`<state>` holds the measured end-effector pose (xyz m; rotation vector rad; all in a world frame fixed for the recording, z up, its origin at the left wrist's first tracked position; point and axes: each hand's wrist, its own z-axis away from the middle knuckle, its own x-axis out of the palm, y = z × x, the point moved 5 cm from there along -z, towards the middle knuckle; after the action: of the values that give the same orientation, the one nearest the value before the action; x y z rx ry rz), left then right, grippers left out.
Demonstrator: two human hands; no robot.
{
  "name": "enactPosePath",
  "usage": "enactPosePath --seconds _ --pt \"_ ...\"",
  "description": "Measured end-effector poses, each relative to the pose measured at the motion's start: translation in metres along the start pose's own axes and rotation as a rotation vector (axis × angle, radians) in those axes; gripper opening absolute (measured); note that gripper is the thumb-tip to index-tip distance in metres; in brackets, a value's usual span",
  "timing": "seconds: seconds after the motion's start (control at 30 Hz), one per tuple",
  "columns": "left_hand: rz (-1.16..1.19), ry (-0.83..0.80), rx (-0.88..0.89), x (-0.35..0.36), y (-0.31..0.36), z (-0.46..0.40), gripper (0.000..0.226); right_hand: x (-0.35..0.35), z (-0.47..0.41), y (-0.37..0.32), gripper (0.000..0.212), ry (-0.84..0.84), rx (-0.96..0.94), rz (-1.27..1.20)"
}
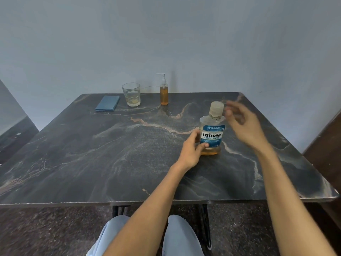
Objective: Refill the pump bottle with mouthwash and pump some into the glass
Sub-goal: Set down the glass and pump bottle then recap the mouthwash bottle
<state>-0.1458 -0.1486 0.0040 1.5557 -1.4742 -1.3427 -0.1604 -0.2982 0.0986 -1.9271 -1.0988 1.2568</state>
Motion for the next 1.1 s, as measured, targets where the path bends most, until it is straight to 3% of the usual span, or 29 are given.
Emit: enactPosePath --seconds 0.13,0.27,0.73,0.87,1.1 --pt "-0.010 0.003 -0.006 0.001 -0.001 0.001 0.035 0.027 0.031 0.056 0.045 0.030 0.127 -0.131" --pt "-0.030 0.008 0.011 0.001 -0.001 0.001 0.037 0.045 0.046 0.083 0.038 -0.025 0.139 -0.189" --pt "0.057 -0.039 -0.122 -0.005 0.001 0.004 0.047 0.048 0.053 0.085 0.031 0.052 0.077 -0.106" --pt "0.117 0.068 -0.222 -0.022 -0.006 0.009 0.059 0.047 0.056 0.085 0.033 0.064 0.089 -0.095" --pt "0.001 0.119 -0.254 -0.030 -0.015 0.017 0.033 0.039 0.059 0.084 0.023 0.145 0.138 -0.100"
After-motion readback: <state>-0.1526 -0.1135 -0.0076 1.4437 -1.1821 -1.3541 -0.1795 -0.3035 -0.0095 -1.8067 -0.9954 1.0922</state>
